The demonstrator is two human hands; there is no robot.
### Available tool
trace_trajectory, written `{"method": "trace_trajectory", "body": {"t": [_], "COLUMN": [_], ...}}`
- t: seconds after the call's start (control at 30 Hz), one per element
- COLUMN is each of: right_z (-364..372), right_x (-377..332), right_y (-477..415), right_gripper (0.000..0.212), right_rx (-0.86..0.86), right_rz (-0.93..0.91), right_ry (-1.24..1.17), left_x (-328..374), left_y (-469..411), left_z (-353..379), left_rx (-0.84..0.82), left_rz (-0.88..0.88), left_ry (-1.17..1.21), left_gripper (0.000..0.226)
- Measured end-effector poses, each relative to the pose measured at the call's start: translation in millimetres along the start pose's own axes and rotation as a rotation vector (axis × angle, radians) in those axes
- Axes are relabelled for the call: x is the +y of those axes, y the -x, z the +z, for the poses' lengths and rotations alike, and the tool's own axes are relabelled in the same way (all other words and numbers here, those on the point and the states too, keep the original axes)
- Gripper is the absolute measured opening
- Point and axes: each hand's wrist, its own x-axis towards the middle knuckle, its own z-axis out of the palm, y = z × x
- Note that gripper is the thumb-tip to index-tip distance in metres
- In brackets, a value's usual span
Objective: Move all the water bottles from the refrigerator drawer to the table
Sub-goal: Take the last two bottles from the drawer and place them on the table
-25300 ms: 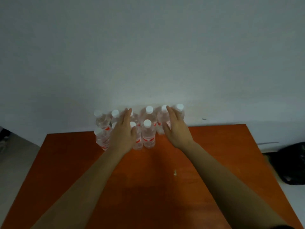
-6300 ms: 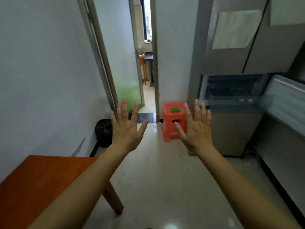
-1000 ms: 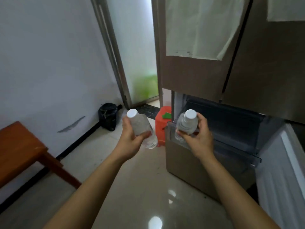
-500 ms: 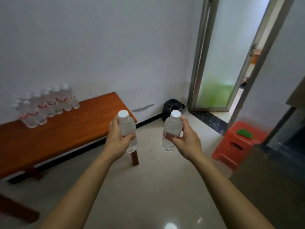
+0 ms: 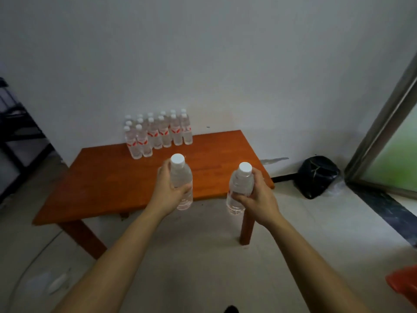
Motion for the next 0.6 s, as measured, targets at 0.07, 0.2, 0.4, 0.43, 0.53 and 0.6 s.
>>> {"method": "trace_trajectory", "body": {"t": [0.07,0.2,0.4,0.43,0.53,0.6], "right_z": [22,63,116,126,158,180], "right_x": [7,13,2,0,-8,-12], "right_y": [-42,-135,-265,-283,-330,-360], "right_gripper": [0.080,0.078,0.079,0.079,0.088,0.091], "right_rx": [-0.046,-0.129,-0.243,-0.257,-0.296,-0.348], "right_rz": [0.006,-0.035,-0.075,-0.084,-0.088,-0.086], "right_ry": [-0.056,-0.100,-0.142,-0.140,-0.108,-0.098], "left_x": [-16,-34,-54,-59,-76,-93], "left_y": [-34,-112,-215,-228,-265,-294], "left_z": [-2,-5,-27,-30,-42,-48], "left_rx": [0.016,0.059,0.204,0.230,0.266,0.233], "left_rz": [-0.019,-0.044,-0.042,-0.035,-0.038,-0.052], "left_ry": [0.000,-0.050,-0.169,-0.180,-0.275,-0.246], "left_gripper": [0.085,0.084,0.065,0.066,0.073,0.071]}}
